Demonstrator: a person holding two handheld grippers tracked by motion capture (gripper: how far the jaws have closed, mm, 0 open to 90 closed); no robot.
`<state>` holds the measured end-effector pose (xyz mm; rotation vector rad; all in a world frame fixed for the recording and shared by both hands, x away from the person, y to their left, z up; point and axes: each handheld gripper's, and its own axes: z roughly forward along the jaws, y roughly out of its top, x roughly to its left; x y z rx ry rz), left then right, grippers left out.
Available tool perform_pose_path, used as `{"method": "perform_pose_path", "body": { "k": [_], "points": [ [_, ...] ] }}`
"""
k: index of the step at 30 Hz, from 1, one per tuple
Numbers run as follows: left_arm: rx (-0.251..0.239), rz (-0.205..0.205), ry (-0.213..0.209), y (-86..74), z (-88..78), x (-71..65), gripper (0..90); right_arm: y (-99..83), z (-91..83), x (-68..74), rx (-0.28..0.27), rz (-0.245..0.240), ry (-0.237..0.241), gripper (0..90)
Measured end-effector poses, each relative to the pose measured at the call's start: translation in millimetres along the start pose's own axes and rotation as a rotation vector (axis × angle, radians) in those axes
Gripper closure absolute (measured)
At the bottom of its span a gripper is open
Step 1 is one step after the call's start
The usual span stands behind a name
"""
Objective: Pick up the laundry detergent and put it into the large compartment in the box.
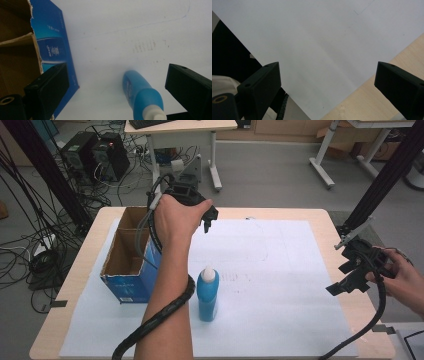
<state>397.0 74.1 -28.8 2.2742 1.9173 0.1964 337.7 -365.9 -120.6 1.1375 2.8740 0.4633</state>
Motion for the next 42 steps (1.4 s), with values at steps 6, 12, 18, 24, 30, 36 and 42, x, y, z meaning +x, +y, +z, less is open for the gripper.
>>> {"method": "perform_pose_path", "body": {
  "k": [6,12,18,24,30,36,42],
  "points": [
    [-0.009,0.014,-0.007,-15.7,-12.5,-9.4,5.6,-5.1,-4.2,5.1,-0.006,0.007,-0.008,6.6],
    [-0.015,0.022,-0.01,-25.4,-17.1,-17.1,5.6,-9.3,-6.8,8.3,-0.006,0.012,-0.015,6.6],
    [-0.011,0.022,-0.02,-34.9,-16.1,-23.9,5.5,-15.0,-10.6,12.7,-0.011,0.011,-0.019,6.6],
    [-0.005,0.021,-0.025,-43.3,-13.7,-31.0,5.5,-20.2,-13.0,15.4,-0.015,0.013,-0.017,6.6],
    [0.005,0.024,-0.032,-50.1,-8.3,-37.7,5.5,-24.3,-12.2,15.7,-0.019,0.009,-0.013,6.6],
    [0.012,0.026,-0.032,-55.9,-6.1,-42.1,5.5,-27.3,-13.0,16.3,-0.02,0.008,-0.011,6.6],
    [0.018,0.025,-0.03,-61.4,-3.6,-46.6,5.2,-31.1,-14.1,19.5,-0.023,0.002,-0.012,6.6]
  ]
}}
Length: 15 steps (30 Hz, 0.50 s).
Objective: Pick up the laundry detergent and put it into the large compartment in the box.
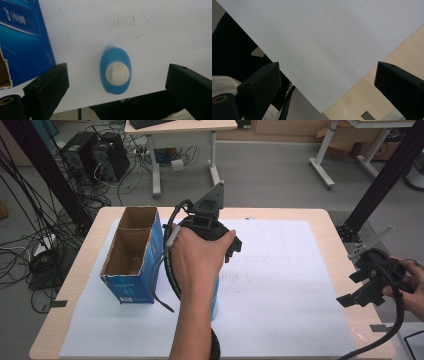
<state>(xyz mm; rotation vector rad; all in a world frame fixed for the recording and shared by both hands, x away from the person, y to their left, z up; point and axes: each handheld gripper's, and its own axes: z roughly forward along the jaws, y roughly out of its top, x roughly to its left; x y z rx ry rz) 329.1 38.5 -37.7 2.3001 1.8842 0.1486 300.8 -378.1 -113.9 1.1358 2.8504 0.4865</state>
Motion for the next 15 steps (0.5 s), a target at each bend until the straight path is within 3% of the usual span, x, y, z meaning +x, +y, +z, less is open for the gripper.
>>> {"method": "perform_pose_path", "body": {
  "k": [15],
  "points": [
    [0.029,-0.019,0.009,-7.3,21.6,-10.1,5.2,-14.9,-1.5,2.0,-0.007,-0.001,0.006,6.6]
  ]
}}
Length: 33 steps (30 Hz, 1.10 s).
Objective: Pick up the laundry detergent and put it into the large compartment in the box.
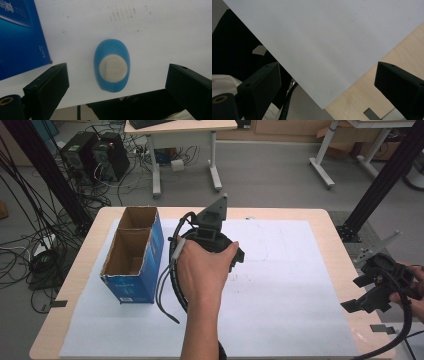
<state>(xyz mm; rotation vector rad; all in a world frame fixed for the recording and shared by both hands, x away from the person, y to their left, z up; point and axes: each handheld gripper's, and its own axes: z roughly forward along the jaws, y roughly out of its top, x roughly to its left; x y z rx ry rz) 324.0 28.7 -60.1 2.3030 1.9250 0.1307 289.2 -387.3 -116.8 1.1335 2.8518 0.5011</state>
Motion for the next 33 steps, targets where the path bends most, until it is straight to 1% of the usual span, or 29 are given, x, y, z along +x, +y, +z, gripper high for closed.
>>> {"method": "perform_pose_path", "body": {
  "k": [11,13,14,16,17,18,27,33],
  "points": [
    [0.021,-0.019,0.013,1.5,17.3,-2.8,5.2,-7.4,-0.2,-2.9,0.002,0.006,0.003,6.5],
    [0.026,-0.017,0.012,2.3,19.0,-2.3,5.3,-7.0,0.3,-2.9,0.007,0.005,0.003,6.5],
    [0.029,-0.022,0.012,2.8,23.2,-1.9,5.2,-6.5,0.7,-2.9,0.01,0.005,0.003,6.5],
    [0.033,-0.02,0.01,3.5,25.5,-1.3,5.2,-6.3,1.3,-3.0,0.01,0.002,0.004,6.5],
    [0.04,-0.022,0.015,4.8,29.9,-1.7,5.2,-5.9,1.6,-2.8,0.011,0.003,0.004,6.5],
    [0.04,-0.022,0.015,4.8,29.9,-1.7,5.2,-5.2,1.6,-2.3,0.014,0.004,0.003,6.5],
    [0.067,-0.031,0.012,9.8,49.0,0.2,5.3,-3.3,2.4,-1.6,0.02,-0.002,0.002,6.4],
    [0.081,-0.035,0.013,12.0,57.1,1.2,5.4,-2.6,3.7,-2.5,0.025,0.002,0.003,6.4]
  ]
}}
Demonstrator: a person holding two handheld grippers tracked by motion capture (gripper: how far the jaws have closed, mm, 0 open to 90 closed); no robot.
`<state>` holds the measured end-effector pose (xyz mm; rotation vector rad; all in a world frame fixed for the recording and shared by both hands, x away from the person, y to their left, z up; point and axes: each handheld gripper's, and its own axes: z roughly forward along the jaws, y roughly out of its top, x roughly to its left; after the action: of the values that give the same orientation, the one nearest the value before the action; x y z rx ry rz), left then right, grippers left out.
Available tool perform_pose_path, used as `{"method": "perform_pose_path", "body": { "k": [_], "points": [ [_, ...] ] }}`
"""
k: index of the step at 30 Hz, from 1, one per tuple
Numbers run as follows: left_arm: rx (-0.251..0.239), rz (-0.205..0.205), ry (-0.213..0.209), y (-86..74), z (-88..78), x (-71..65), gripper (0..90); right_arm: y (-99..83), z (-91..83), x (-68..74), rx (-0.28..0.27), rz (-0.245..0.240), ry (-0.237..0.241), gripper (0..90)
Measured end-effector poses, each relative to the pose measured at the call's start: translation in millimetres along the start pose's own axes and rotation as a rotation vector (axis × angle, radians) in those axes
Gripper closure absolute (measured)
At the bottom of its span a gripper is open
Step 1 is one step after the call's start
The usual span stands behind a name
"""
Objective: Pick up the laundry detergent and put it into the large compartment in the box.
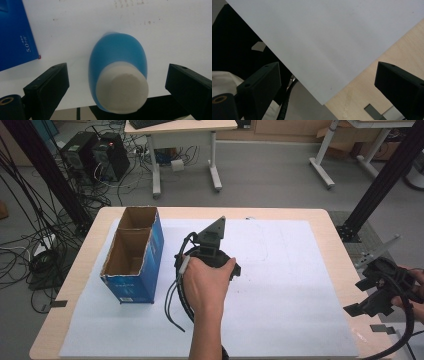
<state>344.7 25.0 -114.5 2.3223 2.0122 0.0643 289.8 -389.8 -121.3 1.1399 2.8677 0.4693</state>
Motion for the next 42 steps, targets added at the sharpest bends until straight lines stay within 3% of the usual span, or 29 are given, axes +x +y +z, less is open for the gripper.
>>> {"method": "perform_pose_path", "body": {
  "k": [12,18,21,24,42],
  "points": [
    [0.016,-0.009,0.007,3.2,9.6,-1.7,9.7,0.1,-0.3,-1.0,-0.003,-0.004,0.002,6.4],
    [0.016,-0.013,0.015,2.4,12.9,-3.9,20.3,-0.3,-0.3,-1.5,-0.003,-0.003,0.001,6.4],
    [0.01,-0.012,0.011,1.6,14.1,-5.2,31.1,-1.2,-0.8,-1.5,-0.007,-0.002,0.001,6.3],
    [0.002,-0.007,0.038,0.5,13.8,-11.1,36.9,-2.1,-1.2,-1.8,-0.008,0.001,0.002,6.3],
    [0.001,-0.001,0.046,-1.6,12.1,-12.1,38.4,-1.5,-1.2,-3.8,-0.009,0.004,0.002,6.3]
  ]
}}
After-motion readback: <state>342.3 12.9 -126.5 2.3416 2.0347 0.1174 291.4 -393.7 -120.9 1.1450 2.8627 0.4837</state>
